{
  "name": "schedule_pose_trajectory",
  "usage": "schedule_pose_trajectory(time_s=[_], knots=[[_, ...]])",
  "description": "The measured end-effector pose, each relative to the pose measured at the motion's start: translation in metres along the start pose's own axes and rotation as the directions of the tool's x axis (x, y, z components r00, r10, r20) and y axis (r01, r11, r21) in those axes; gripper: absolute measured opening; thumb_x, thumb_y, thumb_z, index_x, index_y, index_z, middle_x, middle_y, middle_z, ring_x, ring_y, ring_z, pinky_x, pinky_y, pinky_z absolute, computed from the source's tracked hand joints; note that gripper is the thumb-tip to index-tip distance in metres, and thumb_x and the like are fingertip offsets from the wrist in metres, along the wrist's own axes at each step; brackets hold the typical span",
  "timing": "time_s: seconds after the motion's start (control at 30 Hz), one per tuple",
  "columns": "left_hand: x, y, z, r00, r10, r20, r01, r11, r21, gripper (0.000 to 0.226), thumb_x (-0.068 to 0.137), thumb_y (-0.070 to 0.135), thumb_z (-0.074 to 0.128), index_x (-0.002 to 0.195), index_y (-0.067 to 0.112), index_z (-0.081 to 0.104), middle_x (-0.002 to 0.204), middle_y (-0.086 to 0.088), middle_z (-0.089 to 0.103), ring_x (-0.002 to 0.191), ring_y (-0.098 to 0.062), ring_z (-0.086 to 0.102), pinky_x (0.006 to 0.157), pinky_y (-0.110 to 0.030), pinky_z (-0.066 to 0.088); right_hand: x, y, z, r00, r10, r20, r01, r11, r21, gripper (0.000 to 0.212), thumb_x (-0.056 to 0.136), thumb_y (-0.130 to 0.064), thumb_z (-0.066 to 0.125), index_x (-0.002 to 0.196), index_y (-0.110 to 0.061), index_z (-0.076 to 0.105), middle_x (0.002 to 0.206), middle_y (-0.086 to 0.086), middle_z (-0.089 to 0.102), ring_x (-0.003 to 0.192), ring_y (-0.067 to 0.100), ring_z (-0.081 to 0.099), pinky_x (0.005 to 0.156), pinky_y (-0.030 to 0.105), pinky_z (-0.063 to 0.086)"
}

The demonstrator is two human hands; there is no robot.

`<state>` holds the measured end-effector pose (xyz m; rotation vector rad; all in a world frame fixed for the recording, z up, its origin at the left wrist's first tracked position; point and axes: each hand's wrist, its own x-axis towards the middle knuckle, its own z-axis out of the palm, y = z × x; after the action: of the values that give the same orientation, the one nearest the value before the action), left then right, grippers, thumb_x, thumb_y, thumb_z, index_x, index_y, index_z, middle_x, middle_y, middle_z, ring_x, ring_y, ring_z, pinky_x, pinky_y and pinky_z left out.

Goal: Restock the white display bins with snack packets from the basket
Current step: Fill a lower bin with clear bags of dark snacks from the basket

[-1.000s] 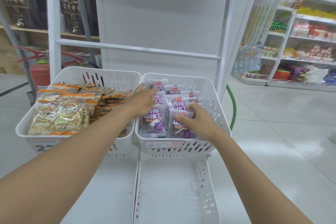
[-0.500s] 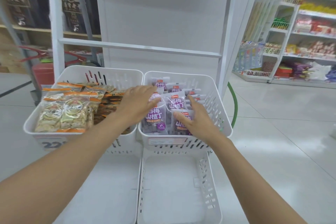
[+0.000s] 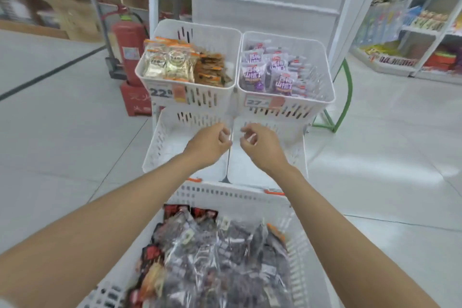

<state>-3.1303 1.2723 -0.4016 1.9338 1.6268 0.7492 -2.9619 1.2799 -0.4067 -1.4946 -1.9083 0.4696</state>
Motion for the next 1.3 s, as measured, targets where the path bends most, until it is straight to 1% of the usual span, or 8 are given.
schedule_pose_trajectory(time_s=[0.13,0.3,0.43,0.63,0.77,0.9,1.0,1.3], knots=[[-0.079,-0.075,0.019,0.966,-0.169,0.194,0.174,0.985,-0.010,0.019,0.096,0.025,0.061,0.113,0.016,0.060,0.111,-0.006,0.060,0.093,-0.022,0.060,0.081,-0.038,0.052,-0.072,0.027,0.054,0.833,0.176,0.524,-0.148,0.984,-0.096,0.029,0.090,-0.024,0.066,0.116,-0.010,0.064,0.109,0.007,0.066,0.098,0.023,0.061,0.085,0.029,0.046],[-0.146,-0.122,0.021,0.873,-0.375,0.311,0.413,0.908,-0.066,0.025,0.097,0.022,0.059,0.121,0.014,0.059,0.116,-0.005,0.057,0.100,-0.021,0.057,0.078,-0.027,0.046,-0.153,0.034,0.138,0.629,0.250,0.736,-0.132,0.968,-0.216,0.084,0.085,-0.055,0.064,0.150,-0.014,0.029,0.157,0.007,0.027,0.142,0.029,0.029,0.115,0.039,0.027],[-0.171,-0.146,0.020,0.830,-0.452,0.328,0.479,0.878,-0.002,0.034,0.097,0.022,0.060,0.129,0.015,0.054,0.139,-0.006,0.051,0.121,-0.021,0.050,0.093,-0.029,0.039,-0.162,0.043,0.160,0.730,0.245,0.638,-0.040,0.947,-0.318,0.054,0.075,-0.051,0.076,0.112,-0.026,0.048,0.126,0.002,0.047,0.120,0.026,0.041,0.095,0.035,0.041],[-0.166,-0.132,0.025,0.788,-0.392,0.475,0.571,0.754,-0.324,0.098,0.075,0.040,0.081,0.153,0.022,0.026,0.155,-0.001,0.033,0.140,-0.021,0.038,0.108,-0.034,0.036,-0.120,0.011,0.101,0.724,0.163,0.670,-0.503,0.789,0.353,0.027,0.082,0.000,0.073,0.098,-0.008,0.053,0.113,0.010,0.062,0.084,0.021,0.068,0.065,0.024,0.055],[-0.155,-0.126,0.036,0.787,-0.439,0.433,0.611,0.649,-0.454,0.090,0.068,0.030,0.088,0.142,0.007,0.044,0.137,-0.006,0.055,0.101,-0.019,0.070,0.088,-0.033,0.057,-0.098,0.024,0.055,0.704,0.186,0.686,-0.439,0.873,0.214,0.047,0.083,-0.018,0.075,0.125,-0.021,0.054,0.121,0.002,0.061,0.111,0.020,0.061,0.091,0.029,0.047],[-0.158,-0.127,0.040,0.775,-0.511,0.372,0.632,0.622,-0.462,0.066,0.077,0.018,0.082,0.134,0.007,0.051,0.101,-0.003,0.068,0.097,-0.022,0.070,0.094,-0.039,0.055,-0.115,0.081,0.040,0.775,0.480,0.411,-0.380,0.874,-0.304,0.056,0.091,-0.039,0.064,0.132,-0.004,0.049,0.121,0.012,0.056,0.120,0.032,0.054,0.092,0.034,0.041],[-0.167,-0.122,0.048,0.767,-0.530,0.362,0.642,0.617,-0.456,0.054,0.083,0.015,0.076,0.131,0.009,0.052,0.096,0.006,0.060,0.093,-0.019,0.064,0.099,-0.039,0.051,-0.158,0.113,0.066,0.733,0.519,0.439,-0.412,0.853,-0.320,0.044,0.097,-0.034,0.057,0.126,-0.001,0.051,0.114,0.014,0.060,0.111,0.033,0.057,0.083,0.032,0.041],[-0.158,-0.137,0.051,0.732,-0.628,0.263,0.634,0.488,-0.600,0.084,0.088,0.016,0.071,0.154,0.007,0.019,0.161,-0.008,0.020,0.138,-0.030,0.038,0.090,-0.034,0.054,-0.130,0.092,0.035,0.847,0.466,0.258,-0.532,0.750,0.394,0.018,0.092,-0.010,0.055,0.091,-0.018,0.071,0.090,0.000,0.071,0.089,0.024,0.066,0.075,0.038,0.054]])
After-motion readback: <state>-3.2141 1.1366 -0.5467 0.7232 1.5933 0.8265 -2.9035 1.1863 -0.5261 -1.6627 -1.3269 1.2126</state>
